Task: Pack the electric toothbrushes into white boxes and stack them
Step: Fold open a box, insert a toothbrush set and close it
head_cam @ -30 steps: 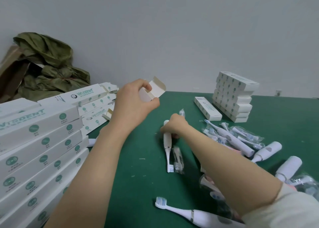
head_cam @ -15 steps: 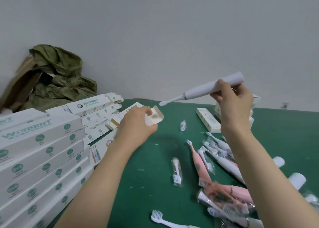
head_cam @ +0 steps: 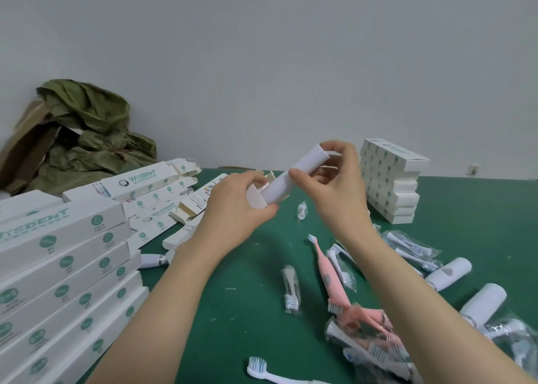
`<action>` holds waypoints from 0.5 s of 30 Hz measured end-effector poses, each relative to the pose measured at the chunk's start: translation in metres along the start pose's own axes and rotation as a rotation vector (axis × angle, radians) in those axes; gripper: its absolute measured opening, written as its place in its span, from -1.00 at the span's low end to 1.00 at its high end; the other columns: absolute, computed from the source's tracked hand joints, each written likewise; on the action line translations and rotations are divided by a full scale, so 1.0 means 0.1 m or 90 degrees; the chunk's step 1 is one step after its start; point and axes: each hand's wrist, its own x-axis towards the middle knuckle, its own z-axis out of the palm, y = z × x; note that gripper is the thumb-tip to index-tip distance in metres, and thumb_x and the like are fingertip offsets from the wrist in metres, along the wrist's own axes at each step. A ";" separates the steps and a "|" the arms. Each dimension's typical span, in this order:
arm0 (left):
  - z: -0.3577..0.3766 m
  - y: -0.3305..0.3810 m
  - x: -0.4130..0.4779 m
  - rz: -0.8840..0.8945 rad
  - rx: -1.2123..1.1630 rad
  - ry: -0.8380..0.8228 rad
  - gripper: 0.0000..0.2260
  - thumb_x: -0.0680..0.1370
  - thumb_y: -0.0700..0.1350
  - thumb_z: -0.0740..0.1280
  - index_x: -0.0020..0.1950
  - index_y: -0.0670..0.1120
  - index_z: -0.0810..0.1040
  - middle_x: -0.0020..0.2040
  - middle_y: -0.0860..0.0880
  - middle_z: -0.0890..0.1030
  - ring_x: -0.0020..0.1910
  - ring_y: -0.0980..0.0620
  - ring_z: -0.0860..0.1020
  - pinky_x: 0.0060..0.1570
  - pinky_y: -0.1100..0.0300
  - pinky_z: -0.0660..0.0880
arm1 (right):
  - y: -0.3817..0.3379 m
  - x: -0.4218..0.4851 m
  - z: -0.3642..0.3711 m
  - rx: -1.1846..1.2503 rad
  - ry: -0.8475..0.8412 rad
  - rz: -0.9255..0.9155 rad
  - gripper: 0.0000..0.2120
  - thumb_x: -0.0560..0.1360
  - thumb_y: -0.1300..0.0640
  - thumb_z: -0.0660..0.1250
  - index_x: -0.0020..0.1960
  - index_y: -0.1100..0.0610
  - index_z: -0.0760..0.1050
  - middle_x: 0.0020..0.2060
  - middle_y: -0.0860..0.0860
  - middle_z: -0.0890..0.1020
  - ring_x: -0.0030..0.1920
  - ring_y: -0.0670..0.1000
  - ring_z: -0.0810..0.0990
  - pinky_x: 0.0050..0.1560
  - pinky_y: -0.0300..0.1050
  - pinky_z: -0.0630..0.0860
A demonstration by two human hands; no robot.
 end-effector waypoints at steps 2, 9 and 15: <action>-0.01 0.01 0.00 0.004 -0.012 -0.003 -0.65 0.36 -0.05 0.49 0.13 0.00 0.59 0.05 0.07 0.59 0.01 0.07 0.48 -0.16 0.31 0.25 | -0.01 0.00 0.02 -0.006 -0.021 -0.038 -0.59 0.37 0.23 0.48 0.09 0.03 0.35 -0.21 -0.13 0.53 -0.33 -0.21 0.51 -0.19 -0.30 0.51; -0.02 0.02 0.01 0.009 -0.043 0.042 -0.63 0.35 -0.04 0.50 0.14 -0.02 0.60 0.03 0.14 0.59 0.04 0.15 0.50 -0.05 0.40 0.29 | 0.07 0.07 0.06 -0.244 -0.200 -0.142 -0.75 0.56 0.01 0.28 -0.17 0.06 0.67 -0.24 -0.12 0.56 -0.33 -0.29 0.42 -0.25 -0.43 0.29; -0.06 -0.06 0.01 -0.016 -0.059 0.055 -0.62 0.36 -0.03 0.50 0.15 0.01 0.58 0.03 0.20 0.52 0.06 0.19 0.44 -0.02 0.41 0.26 | 0.61 0.54 0.04 -0.384 -0.172 0.099 -0.71 0.57 0.14 0.19 -0.14 0.28 0.60 -0.16 0.16 0.68 -0.27 0.05 0.55 -0.16 -0.10 0.46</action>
